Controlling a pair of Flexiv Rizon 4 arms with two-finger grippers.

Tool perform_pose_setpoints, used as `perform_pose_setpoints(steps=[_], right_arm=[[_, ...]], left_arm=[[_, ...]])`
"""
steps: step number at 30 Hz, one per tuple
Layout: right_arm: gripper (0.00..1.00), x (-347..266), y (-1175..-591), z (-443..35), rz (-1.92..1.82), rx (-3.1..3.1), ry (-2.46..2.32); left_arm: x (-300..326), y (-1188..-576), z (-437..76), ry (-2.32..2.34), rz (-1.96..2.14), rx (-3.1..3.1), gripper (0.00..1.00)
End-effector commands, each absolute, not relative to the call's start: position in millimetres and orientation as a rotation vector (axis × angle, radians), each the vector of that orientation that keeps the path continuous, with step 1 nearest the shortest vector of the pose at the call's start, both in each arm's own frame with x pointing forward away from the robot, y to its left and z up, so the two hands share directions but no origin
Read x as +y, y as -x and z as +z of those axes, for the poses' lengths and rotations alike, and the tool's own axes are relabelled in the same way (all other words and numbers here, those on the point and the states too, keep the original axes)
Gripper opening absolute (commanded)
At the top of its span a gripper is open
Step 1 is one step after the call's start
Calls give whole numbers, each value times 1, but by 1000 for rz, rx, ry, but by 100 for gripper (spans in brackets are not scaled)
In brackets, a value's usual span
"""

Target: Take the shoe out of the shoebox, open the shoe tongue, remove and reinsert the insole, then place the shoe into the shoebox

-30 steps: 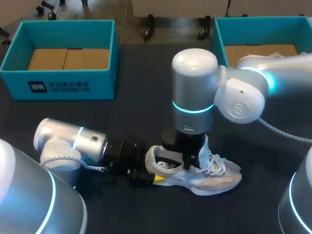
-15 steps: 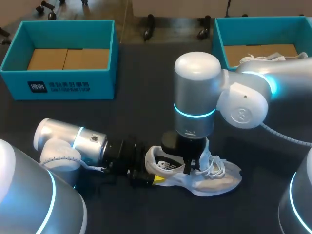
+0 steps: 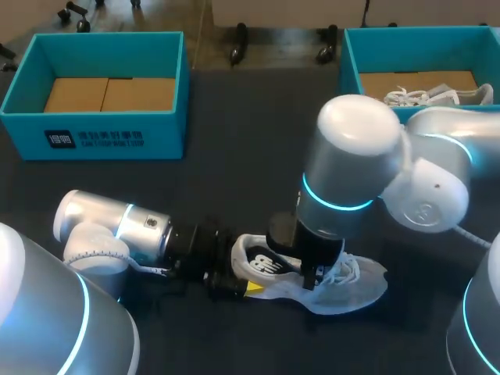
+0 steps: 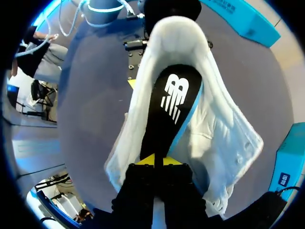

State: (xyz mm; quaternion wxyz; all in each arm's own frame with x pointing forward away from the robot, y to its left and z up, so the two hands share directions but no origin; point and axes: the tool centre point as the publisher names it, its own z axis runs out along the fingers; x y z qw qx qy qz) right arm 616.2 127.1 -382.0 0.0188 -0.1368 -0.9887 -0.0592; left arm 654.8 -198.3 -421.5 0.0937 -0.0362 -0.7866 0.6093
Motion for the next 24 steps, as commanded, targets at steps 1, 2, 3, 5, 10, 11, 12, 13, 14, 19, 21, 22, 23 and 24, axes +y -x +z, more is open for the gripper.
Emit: perform_pose_setpoints(steps=[1,2,3,5,10,11,12,13,14,19,21,22,23,24], right_arm=[[0,118,-604,-368,-396,-3080,405],[0,118,-604,-367,-415,-3082,405],[0,118,-604,-365,-447,-3084,390],[0,117,-605,-361,-481,-3088,385],[0,115,-607,-354,-565,-3090,351],[0,114,-608,-353,-570,-3090,351],[0,114,-608,-353,-577,-3091,350],[0,113,-609,-352,-585,-3091,352],[0,113,-610,-352,-607,-3088,348],[0,110,-613,-350,-662,-3078,347],[0,110,-615,-349,-695,-3073,335],[0,110,-615,-348,-701,-3074,328],[0,110,-616,-347,-719,-3071,319],[0,110,-616,-346,-721,-3072,316]], left_arm=[[-198,-660,-425,104,1807,-2337,0],[-198,-660,-425,104,1807,-2337,0],[-198,-660,-425,104,1807,-2337,0],[-198,-660,-425,104,1807,-2337,0],[-198,-660,-425,104,1807,-2337,0],[-198,-660,-425,104,1807,-2337,0],[-198,-660,-425,104,1807,-2337,0],[-198,-660,-425,104,1807,-2337,0],[-198,-660,-425,104,1807,-2337,0],[-198,-660,-425,104,1807,-2337,0],[-198,-660,-425,104,1807,-2337,0],[-198,-660,-425,104,1807,-2337,0],[-198,-660,-425,104,1807,-2337,0],[-198,-660,-425,104,1807,-2337,0]])
